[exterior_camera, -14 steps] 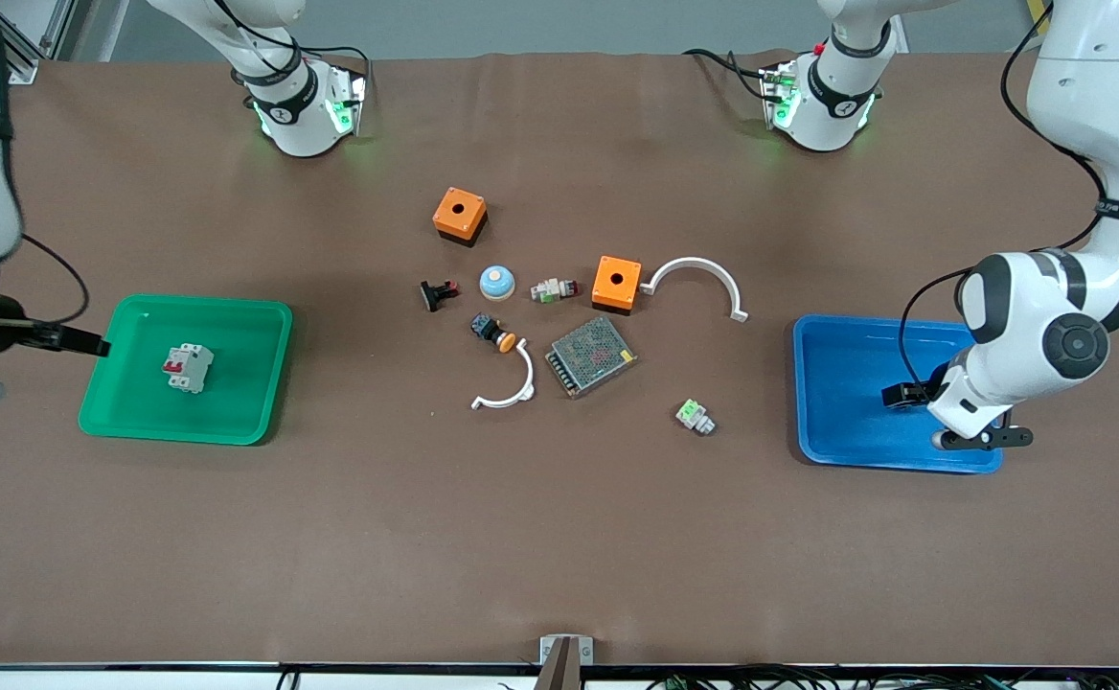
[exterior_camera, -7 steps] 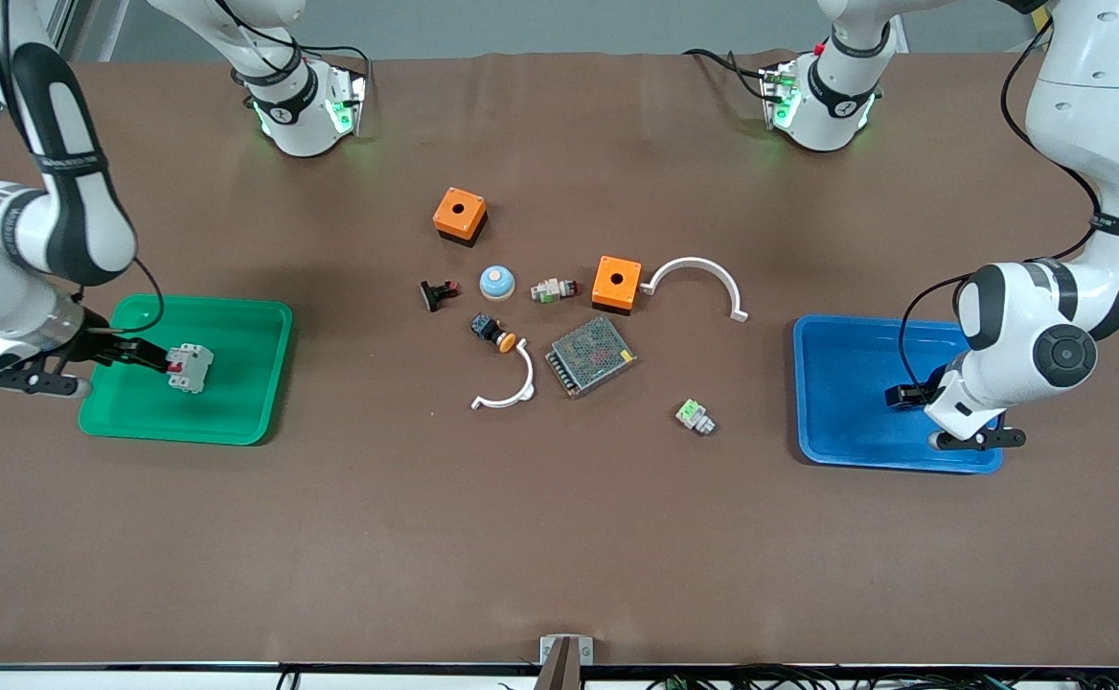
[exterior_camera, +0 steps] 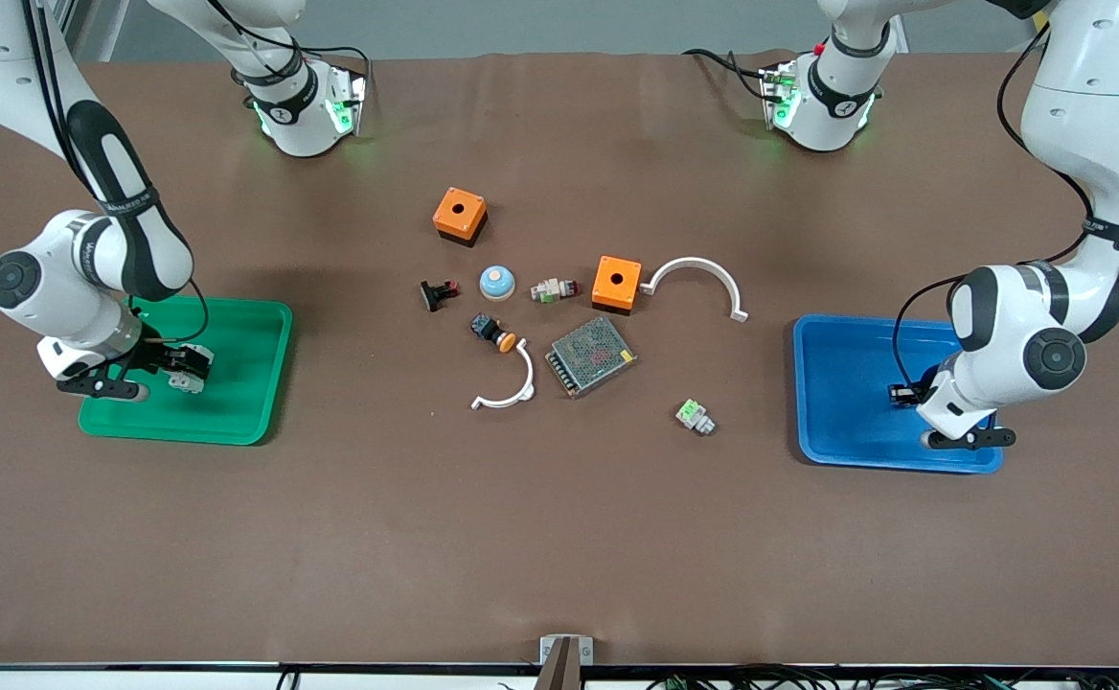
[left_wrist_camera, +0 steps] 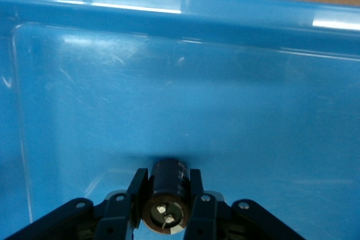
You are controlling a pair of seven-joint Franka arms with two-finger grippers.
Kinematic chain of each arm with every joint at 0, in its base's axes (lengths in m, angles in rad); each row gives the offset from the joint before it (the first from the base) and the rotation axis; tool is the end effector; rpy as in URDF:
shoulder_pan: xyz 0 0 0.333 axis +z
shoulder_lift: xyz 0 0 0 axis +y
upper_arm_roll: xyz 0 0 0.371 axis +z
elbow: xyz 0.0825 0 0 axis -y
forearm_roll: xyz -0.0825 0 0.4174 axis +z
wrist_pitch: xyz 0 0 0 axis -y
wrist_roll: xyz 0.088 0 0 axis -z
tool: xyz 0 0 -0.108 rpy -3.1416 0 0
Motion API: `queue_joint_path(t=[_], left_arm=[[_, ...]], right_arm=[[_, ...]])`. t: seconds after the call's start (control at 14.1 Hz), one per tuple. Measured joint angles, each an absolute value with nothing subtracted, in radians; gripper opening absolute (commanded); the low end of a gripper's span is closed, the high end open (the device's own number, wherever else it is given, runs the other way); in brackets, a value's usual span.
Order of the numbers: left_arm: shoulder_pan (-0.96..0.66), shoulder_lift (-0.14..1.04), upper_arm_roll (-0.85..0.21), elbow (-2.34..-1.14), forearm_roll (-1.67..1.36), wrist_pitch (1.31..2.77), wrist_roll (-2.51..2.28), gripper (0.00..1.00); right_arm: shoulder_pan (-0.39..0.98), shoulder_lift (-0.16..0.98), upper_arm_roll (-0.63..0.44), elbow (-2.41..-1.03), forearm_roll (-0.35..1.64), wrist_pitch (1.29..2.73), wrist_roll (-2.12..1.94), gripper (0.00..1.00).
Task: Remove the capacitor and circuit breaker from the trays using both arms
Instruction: 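Lift the capacitor with the left gripper while the right gripper grasps the breaker, then set the capacitor down with the left gripper while the right gripper carries the breaker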
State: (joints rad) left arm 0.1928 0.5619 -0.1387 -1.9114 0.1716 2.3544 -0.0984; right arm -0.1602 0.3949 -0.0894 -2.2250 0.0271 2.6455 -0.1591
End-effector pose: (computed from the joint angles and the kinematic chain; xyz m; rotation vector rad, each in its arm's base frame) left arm 0.6647 0.0436 0.2120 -3.0942 -0.0641 0.1687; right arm 0.5709 -0.1462 0.2182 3.1108 -0.1663 0.0353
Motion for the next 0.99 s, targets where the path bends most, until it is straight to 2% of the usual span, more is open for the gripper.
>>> queue_joint_path(t=[0.14, 0.21, 0.28, 0.5, 0.64, 0.78, 0.99], left_arm=[[0.191, 0.547, -0.177, -1.905, 0.172, 2.333, -0.158, 0.00], [0.189, 0.530, -0.206, -1.899, 0.172, 2.304, -0.197, 0.00], [0.187, 0.508, -0.239, -1.893, 0.172, 2.270, -0.243, 0.00], [0.180, 0.447, -0.364, -1.888, 0.172, 2.187, -0.437, 0.00], [0.147, 0.446, -0.432, -1.895, 0.172, 2.175, -0.618, 0.00], [0.061, 0.464, -0.444, -1.904, 0.172, 2.176, -0.760, 0.00], [-0.024, 0.516, -0.444, -1.912, 0.172, 2.194, -0.851, 0.00]], right_arm=[[-0.160, 0.403, -0.089, -2.225, 0.027, 2.644, -0.160, 0.21], [-0.160, 0.403, -0.089, -2.225, 0.027, 2.641, -0.160, 0.08], [-0.160, 0.403, -0.089, -2.225, 0.027, 2.640, -0.160, 0.03], [-0.157, 0.399, -0.085, -2.215, 0.027, 2.600, -0.160, 0.01], [-0.129, 0.376, -0.079, -2.172, 0.027, 2.482, -0.161, 0.01], [-0.065, 0.328, -0.075, -2.125, 0.032, 2.385, -0.148, 0.01], [0.086, 0.282, -0.071, -2.113, 0.038, 2.350, 0.007, 0.01]])
